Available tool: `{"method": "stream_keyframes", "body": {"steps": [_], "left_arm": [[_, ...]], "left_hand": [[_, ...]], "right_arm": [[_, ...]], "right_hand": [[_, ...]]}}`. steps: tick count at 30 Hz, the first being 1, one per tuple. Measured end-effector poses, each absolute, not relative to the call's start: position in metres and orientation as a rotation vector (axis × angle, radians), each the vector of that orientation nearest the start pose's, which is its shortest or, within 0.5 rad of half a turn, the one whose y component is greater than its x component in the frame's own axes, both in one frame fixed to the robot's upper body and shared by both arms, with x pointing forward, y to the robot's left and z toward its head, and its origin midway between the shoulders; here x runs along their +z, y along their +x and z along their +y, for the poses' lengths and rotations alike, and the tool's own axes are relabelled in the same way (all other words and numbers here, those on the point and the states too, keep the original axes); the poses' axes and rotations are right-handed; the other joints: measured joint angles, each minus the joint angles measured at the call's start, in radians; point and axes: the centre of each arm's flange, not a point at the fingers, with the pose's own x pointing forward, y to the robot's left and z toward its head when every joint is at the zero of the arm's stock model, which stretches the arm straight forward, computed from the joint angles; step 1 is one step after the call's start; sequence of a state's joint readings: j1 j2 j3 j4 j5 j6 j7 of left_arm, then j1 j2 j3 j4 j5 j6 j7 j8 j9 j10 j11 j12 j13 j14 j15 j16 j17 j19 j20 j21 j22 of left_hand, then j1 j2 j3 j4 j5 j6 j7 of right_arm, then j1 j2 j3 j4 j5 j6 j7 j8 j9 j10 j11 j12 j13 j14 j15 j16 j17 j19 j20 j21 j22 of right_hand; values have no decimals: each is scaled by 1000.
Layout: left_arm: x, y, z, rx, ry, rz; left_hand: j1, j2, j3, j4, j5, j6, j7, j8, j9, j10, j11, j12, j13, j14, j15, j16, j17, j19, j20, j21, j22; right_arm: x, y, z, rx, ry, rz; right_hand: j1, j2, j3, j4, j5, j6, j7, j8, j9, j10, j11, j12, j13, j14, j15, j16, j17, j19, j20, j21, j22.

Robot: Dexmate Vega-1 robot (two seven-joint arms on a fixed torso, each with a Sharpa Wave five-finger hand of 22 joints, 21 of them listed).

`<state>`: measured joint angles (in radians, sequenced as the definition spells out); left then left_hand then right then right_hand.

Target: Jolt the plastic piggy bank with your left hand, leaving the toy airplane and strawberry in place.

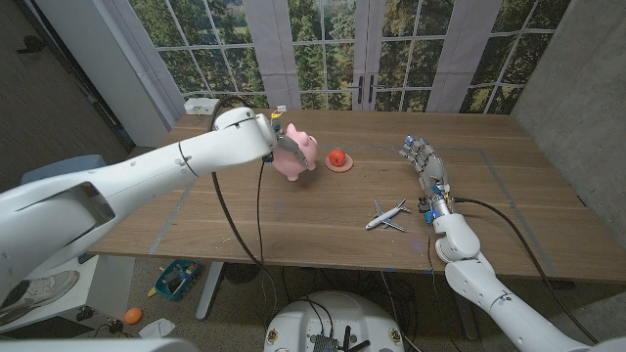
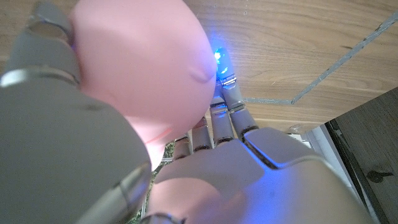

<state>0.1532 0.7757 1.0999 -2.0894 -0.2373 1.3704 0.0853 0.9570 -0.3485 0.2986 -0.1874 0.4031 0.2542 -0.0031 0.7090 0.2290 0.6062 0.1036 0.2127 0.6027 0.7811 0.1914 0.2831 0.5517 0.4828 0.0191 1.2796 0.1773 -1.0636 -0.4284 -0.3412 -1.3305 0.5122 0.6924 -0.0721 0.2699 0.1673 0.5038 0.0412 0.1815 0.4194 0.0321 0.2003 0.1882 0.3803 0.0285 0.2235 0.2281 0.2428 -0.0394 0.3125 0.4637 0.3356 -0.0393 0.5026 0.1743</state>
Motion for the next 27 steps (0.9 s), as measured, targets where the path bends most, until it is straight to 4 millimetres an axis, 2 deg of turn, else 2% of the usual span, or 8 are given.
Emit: {"method": "stream_keyframes", "body": {"steps": [3, 18, 27], "left_arm": [[89, 565, 161, 58, 1220, 48], [78, 574, 155, 80, 1303, 124], [70, 583, 151, 108, 1349, 137]], "left_hand": [[0, 0, 0, 0, -1, 0, 0, -1, 0, 0, 0, -1, 0, 0, 0, 0, -2, 0, 0, 0, 0], [0, 0, 0, 0, -2, 0, 0, -6, 0, 0, 0, -9, 23, 0, 0, -9, -8, -1, 0, 0, 0], [-7, 7, 0, 0, -20, 0, 0, -23, 0, 0, 0, -20, 31, 9, -2, -32, -29, -7, 2, 4, 0]], "right_arm": [[-99, 589, -274, 126, 92, -825], [-101, 588, -276, 115, 101, -825], [-103, 588, -279, 108, 106, -824]], "right_hand": [[0, 0, 0, 0, 0, 0, 0, 0, 0, 0, 0, 0, 0, 0, 0, 0, 0, 0, 0, 0, 0], [0, 0, 0, 0, 0, 0, 0, 0, 0, 0, 0, 0, 0, 0, 0, 0, 0, 0, 0, 0, 0], [0, 0, 0, 0, 0, 0, 0, 0, 0, 0, 0, 0, 0, 0, 0, 0, 0, 0, 0, -4, 0]]}}
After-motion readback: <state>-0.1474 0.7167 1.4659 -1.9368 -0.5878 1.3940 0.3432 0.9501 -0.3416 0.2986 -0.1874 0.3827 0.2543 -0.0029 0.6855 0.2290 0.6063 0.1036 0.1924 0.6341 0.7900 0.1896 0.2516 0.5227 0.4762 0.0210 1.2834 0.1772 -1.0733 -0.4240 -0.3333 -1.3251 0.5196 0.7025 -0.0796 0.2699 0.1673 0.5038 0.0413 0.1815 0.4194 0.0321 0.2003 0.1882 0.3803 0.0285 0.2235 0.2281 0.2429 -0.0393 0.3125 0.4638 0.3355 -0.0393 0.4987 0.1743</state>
